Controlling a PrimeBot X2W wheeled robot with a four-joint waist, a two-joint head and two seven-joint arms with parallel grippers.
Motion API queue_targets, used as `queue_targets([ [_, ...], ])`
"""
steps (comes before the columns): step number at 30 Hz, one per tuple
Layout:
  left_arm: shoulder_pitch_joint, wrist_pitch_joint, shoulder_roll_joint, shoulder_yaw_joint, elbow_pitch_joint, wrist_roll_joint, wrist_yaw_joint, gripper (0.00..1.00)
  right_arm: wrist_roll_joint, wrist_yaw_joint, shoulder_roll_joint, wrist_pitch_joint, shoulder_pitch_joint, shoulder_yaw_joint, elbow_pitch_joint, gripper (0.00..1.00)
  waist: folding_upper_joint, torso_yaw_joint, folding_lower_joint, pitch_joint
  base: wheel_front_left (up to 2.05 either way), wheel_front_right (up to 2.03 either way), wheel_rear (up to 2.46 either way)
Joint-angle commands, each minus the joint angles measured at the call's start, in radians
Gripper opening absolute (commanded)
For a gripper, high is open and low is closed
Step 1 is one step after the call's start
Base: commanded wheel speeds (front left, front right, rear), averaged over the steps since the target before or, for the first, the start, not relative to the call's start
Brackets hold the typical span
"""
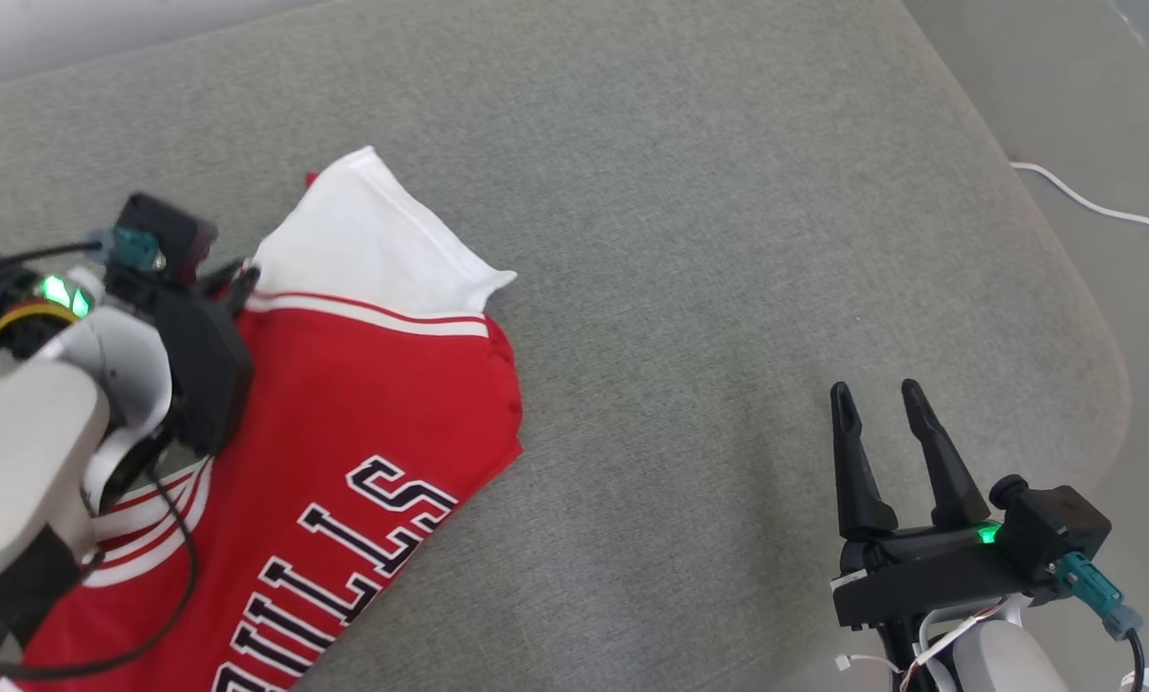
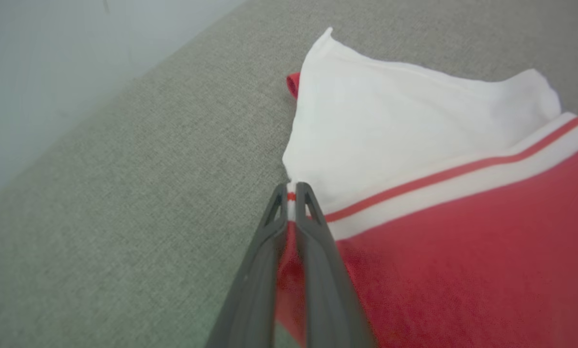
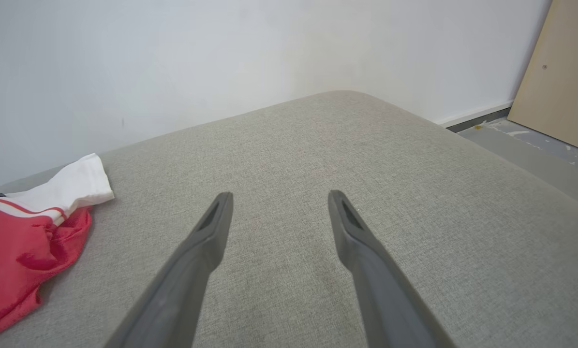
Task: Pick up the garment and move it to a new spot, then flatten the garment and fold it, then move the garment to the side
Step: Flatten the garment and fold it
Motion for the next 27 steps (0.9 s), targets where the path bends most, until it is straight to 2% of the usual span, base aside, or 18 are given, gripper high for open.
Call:
queue_targets([
  [1,-0.033,-0.037,-0.007,0.013,-0.006,-0.006,0.002,0.0,-0.011,-0.002,-0.001,-0.001,0.003,-0.008,-0.005,1.0,0.0,0.029,0.0,-0.023,0.0,0.0,0.0],
  [4,-0.061,-0.11,-0.016,0.044,-0.009,-0.004,0.009,0.0,-0.029,-0.002,-0.001,-0.001,0.01,-0.022,-0.008,1.0,0.0,0.062,0.0,-0.045,0.0,0.0,0.0],
  [9,-0.085,-0.193,0.005,0.081,-0.008,0.011,0.031,0.0,-0.052,-0.002,-0.002,-0.001,0.017,-0.039,-0.011,1.0,0.0,0.107,0.0,-0.068,0.0,0.0,0.0],
  [19,-0.021,-0.313,0.143,0.162,0.044,0.004,0.108,0.0,-0.079,-0.002,-0.002,-0.001,0.023,-0.05,-0.01,1.0,0.0,0.159,0.0,-0.086,0.0,0.0,0.0],
  [22,0.02,-0.34,0.159,0.171,0.073,-0.009,0.124,0.0,-0.081,-0.002,-0.002,-0.001,0.023,-0.046,-0.009,1.0,0.0,0.158,0.0,-0.083,0.0,0.0,0.0],
  [23,0.033,-0.349,0.161,0.171,0.084,-0.007,0.125,0.08,-0.083,-0.002,-0.002,-0.001,0.022,-0.046,-0.009,1.0,0.0,0.157,0.0,-0.081,0.0,0.0,0.0],
  [24,0.042,-0.363,0.162,0.17,0.091,-0.004,0.126,0.47,-0.085,-0.002,-0.002,-0.001,0.022,-0.046,-0.009,1.0,0.0,0.157,0.0,-0.081,0.0,0.0,0.0],
  [25,0.046,-0.38,0.156,0.175,0.097,-0.008,0.129,1.0,-0.088,-0.002,-0.001,-0.001,0.022,-0.048,-0.008,1.0,0.0,0.158,0.0,-0.083,0.0,0.0,0.0],
  [27,0.052,-0.418,0.14,0.179,0.102,-0.01,0.13,1.0,-0.094,-0.002,-0.002,-0.001,0.026,-0.052,-0.005,1.0,0.0,0.165,0.0,-0.091,0.0,0.0,0.0],
])
